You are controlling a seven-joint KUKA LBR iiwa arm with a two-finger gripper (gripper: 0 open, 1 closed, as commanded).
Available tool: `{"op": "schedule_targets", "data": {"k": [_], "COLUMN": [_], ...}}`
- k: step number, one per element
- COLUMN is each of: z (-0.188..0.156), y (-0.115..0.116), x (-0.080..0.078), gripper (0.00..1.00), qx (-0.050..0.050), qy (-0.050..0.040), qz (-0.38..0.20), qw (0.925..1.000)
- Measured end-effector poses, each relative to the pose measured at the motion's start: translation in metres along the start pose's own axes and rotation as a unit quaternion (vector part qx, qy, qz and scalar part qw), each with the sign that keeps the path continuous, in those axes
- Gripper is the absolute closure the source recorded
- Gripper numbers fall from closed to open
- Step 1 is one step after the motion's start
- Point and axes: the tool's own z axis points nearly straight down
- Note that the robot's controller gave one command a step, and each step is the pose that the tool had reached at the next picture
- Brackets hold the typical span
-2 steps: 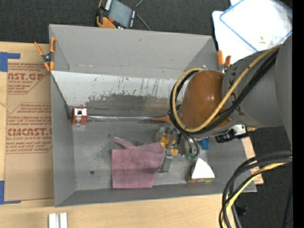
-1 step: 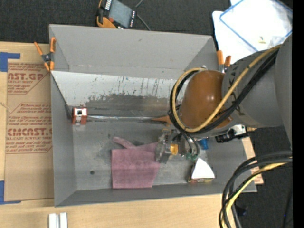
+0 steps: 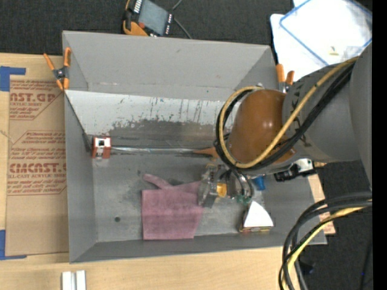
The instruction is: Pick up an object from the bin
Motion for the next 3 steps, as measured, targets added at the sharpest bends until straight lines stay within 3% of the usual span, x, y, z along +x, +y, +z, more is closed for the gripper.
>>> {"op": "schedule_targets", "data": {"k": [2, 3], "z": [0.006, 0.058], "y": [0.004, -0.017], "x": [-0.007, -0.002], "gripper": [1.00, 1.00], "qx": [0.000, 0.000], "qy": [-0.0005, -0.0014], "qz": [-0.018, -0.138], "qw": [0.9998, 0.9905]}}
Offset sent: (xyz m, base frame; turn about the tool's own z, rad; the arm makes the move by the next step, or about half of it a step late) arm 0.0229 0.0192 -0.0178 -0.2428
